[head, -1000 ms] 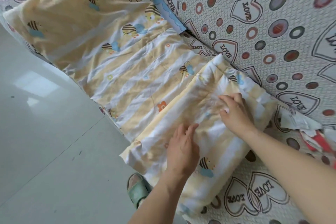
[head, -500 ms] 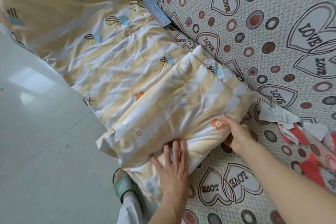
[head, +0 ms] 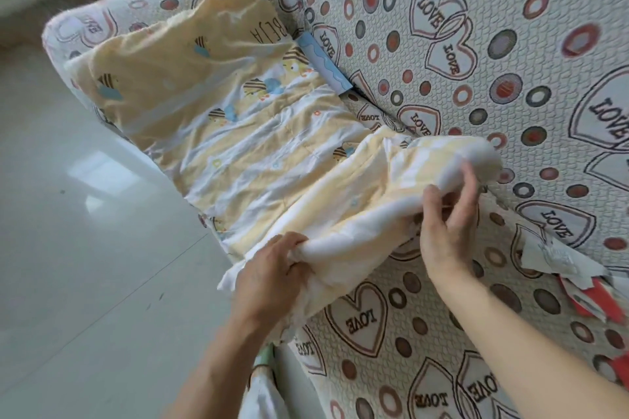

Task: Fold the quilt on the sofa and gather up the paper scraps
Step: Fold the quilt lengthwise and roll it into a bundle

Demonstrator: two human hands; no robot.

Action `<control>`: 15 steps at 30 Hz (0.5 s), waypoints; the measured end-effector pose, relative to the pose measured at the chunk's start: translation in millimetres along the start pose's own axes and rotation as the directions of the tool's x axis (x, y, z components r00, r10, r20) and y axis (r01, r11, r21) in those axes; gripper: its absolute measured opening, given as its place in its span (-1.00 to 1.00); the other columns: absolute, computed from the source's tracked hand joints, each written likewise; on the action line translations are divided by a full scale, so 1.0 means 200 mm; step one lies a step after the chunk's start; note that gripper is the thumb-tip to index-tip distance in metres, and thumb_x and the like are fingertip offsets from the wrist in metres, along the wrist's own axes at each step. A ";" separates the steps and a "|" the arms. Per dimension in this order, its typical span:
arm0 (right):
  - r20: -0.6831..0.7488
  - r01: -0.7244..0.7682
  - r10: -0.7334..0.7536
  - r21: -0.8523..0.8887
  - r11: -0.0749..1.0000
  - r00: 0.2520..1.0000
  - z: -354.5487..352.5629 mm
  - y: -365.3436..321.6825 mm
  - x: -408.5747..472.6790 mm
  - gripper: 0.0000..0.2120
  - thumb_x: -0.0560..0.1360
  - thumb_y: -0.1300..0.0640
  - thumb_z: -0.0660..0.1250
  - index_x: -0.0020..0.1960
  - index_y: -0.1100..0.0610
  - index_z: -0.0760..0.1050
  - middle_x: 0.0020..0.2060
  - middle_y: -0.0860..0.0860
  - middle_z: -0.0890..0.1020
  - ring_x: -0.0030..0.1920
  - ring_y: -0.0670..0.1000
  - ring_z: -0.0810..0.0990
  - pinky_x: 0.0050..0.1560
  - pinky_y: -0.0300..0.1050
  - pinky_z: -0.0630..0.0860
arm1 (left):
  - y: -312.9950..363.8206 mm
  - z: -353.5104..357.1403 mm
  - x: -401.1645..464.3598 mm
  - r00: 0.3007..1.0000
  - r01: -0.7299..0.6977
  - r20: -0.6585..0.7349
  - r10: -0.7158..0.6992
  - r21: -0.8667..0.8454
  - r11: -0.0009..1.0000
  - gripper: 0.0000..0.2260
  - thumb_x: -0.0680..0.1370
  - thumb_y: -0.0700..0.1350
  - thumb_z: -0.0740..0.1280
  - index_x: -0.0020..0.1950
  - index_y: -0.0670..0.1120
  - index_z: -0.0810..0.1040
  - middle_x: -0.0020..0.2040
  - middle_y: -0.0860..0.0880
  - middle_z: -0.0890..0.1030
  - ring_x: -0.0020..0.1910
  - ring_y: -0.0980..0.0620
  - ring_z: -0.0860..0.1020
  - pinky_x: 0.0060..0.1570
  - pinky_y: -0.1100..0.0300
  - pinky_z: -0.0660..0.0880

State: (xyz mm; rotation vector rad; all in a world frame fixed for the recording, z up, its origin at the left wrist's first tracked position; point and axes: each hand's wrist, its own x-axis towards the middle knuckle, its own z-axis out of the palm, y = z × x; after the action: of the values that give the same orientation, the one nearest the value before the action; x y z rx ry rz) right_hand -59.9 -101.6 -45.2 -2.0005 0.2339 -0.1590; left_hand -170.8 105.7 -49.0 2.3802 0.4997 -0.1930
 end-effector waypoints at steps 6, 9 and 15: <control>0.610 0.463 0.035 -0.636 0.617 0.792 0.13 -0.24 0.19 -0.44 0.43 0.11 0.24 0.37 -0.24 0.23 0.11 0.09 0.63 0.09 0.21 0.57 0.05 -0.03 0.45 | -0.10 -0.15 0.10 0.997 0.076 -0.015 -0.076 0.039 0.996 -0.65 0.51 -0.09 0.33 0.25 0.19 0.49 0.09 0.22 0.57 0.10 0.07 0.53 -0.21 0.19 0.29; 0.641 0.546 -0.047 -0.610 0.575 0.766 0.20 -0.33 0.25 -0.67 0.49 0.03 0.25 0.24 -0.13 0.36 0.03 0.09 0.66 0.08 0.19 0.58 -0.09 -0.07 0.31 | -0.14 -0.17 0.15 0.995 0.097 -0.008 -0.097 0.010 0.995 -0.67 0.52 -0.08 0.32 0.25 0.20 0.49 0.09 0.22 0.58 0.11 0.07 0.54 -0.19 0.19 0.31; 0.596 0.610 -0.237 -0.561 0.559 0.767 0.48 -0.39 0.33 -0.76 0.55 0.10 0.23 0.21 -0.05 0.42 -0.04 0.10 0.69 0.03 0.21 0.60 0.06 0.00 0.31 | -0.24 -0.32 0.33 0.994 0.093 -0.067 -0.092 0.008 0.996 -0.70 0.56 -0.11 0.29 0.23 0.20 0.48 0.10 0.20 0.59 0.11 0.02 0.56 -0.13 0.12 0.46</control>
State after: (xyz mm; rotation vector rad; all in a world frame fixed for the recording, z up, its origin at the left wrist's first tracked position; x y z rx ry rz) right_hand 31.2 -0.7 -14.0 -2.8132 -0.6495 0.1347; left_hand -129.4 201.2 -47.6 2.3818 0.6424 -0.1592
